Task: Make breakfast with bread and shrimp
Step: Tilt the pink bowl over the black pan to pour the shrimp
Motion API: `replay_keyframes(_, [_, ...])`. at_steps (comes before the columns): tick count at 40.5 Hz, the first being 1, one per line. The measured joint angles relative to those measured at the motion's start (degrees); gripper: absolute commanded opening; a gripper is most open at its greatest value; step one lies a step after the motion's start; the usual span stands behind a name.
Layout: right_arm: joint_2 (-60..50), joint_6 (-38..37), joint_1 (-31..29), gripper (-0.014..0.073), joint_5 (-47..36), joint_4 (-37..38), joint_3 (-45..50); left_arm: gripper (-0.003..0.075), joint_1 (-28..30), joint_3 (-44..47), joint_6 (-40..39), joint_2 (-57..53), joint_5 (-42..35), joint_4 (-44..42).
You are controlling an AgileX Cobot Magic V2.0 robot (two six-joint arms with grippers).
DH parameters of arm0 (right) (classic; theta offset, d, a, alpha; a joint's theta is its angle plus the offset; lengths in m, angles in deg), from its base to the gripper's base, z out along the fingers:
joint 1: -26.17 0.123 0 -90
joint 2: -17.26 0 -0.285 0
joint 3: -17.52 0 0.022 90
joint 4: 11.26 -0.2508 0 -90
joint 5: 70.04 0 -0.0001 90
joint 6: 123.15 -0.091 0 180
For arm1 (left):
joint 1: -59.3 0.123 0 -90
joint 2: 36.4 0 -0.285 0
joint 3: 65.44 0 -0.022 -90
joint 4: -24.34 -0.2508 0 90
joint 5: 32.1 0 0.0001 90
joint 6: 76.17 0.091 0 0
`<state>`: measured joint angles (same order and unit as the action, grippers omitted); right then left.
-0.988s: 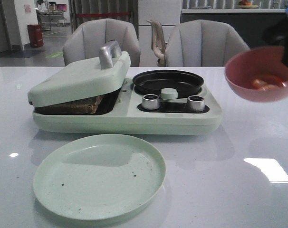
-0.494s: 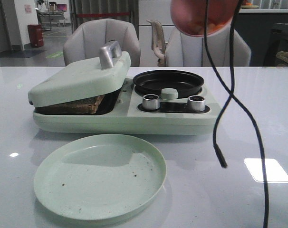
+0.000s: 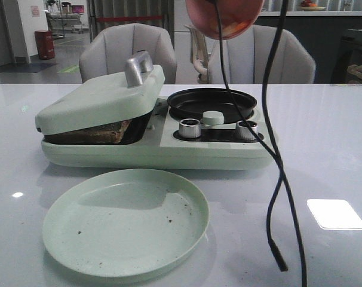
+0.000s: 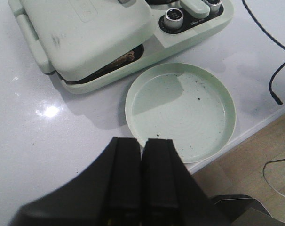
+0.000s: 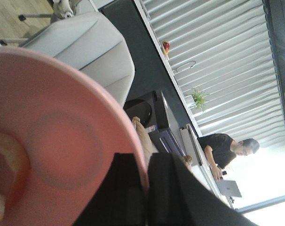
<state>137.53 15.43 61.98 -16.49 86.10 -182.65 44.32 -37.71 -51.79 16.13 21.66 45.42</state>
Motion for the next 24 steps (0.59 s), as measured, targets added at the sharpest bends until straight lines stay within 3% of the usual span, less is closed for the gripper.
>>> replay_keyframes(6, [0.36, 0.07, 0.00, 0.0043, 1.73, 0.00, -2.38, 0.0101, 0.00, 0.00, 0.00, 0.00, 0.00, 0.00])
replay_keyframes(16, [0.36, 8.37, 0.00, 0.0043, 3.00, 0.00, -7.13, 0.0101, 0.00, 0.00, 0.00, 0.00, 0.00, 0.00])
replay_keyframes(24, [0.36, 10.16, 0.00, 0.0043, 2.78, 0.00, -10.57, 0.0101, 0.00, 0.00, 0.00, 0.00, 0.00, 0.00])
